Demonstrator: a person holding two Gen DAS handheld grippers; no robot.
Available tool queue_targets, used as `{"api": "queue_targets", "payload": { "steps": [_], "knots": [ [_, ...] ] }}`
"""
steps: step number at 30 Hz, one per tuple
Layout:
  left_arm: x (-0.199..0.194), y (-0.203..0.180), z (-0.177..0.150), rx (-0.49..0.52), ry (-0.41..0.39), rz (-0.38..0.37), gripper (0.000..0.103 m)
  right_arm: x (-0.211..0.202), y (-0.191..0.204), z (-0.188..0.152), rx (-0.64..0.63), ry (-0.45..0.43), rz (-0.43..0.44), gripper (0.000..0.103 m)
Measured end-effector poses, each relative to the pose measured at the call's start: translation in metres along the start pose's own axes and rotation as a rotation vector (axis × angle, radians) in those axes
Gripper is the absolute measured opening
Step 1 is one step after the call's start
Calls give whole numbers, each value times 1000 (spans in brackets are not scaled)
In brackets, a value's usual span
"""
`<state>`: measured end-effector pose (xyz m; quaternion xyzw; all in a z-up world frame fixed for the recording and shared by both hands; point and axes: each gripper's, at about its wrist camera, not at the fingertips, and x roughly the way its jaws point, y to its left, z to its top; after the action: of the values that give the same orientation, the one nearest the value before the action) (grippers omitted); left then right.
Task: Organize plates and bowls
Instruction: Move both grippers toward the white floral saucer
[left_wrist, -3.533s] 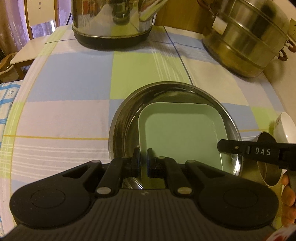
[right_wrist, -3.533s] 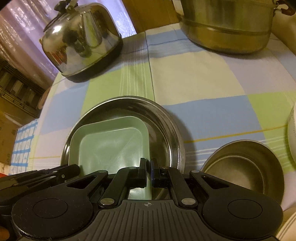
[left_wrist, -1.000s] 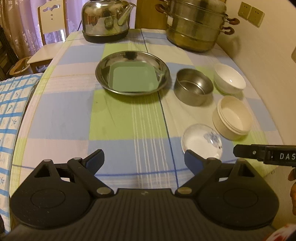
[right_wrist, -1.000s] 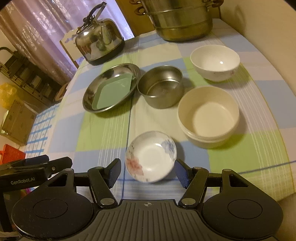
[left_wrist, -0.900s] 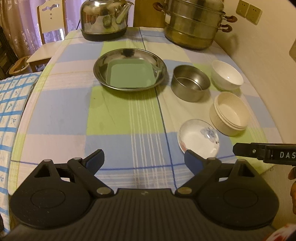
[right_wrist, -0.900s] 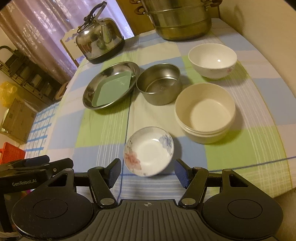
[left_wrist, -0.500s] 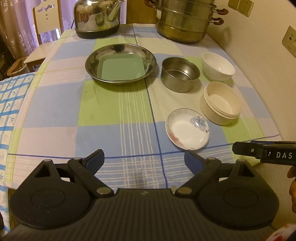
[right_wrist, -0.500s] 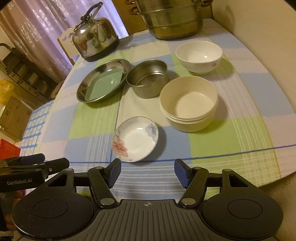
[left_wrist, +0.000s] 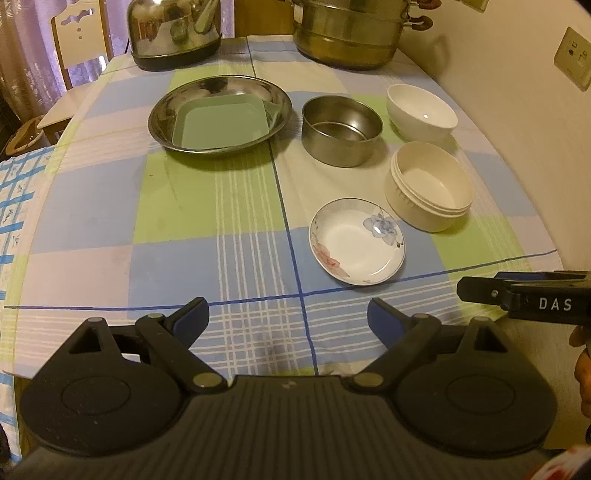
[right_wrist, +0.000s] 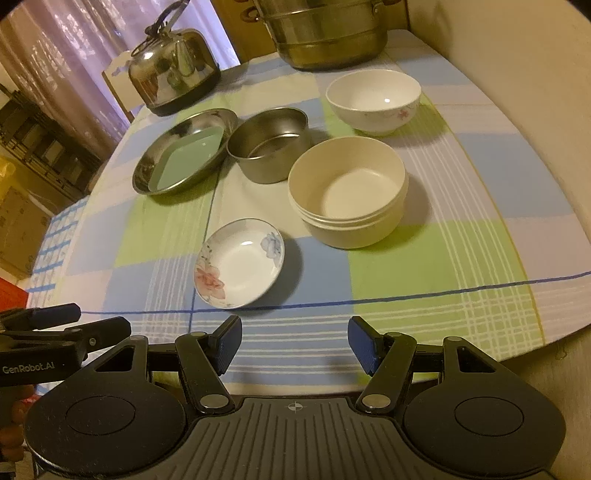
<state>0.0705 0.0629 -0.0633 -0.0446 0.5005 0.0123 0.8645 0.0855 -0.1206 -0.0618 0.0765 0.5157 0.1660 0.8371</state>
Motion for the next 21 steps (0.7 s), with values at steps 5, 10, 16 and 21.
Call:
{"api": "queue_targets", "payload": {
  "steps": [5,10,16,21],
  "knots": [
    [6,-2,2,6,11,-2,91,7,-2,2,-2,12,-5,64],
    [14,-3,5,10,17,-26,87,13,-4,5,-5,18,-5,64],
    [27,-4,11,19,24,-52,82,21,-2,10,-16,13,0,63],
    [38,-3,16,31,18,-70,76,31,1,15,-25,5,1,57]
  ]
}}
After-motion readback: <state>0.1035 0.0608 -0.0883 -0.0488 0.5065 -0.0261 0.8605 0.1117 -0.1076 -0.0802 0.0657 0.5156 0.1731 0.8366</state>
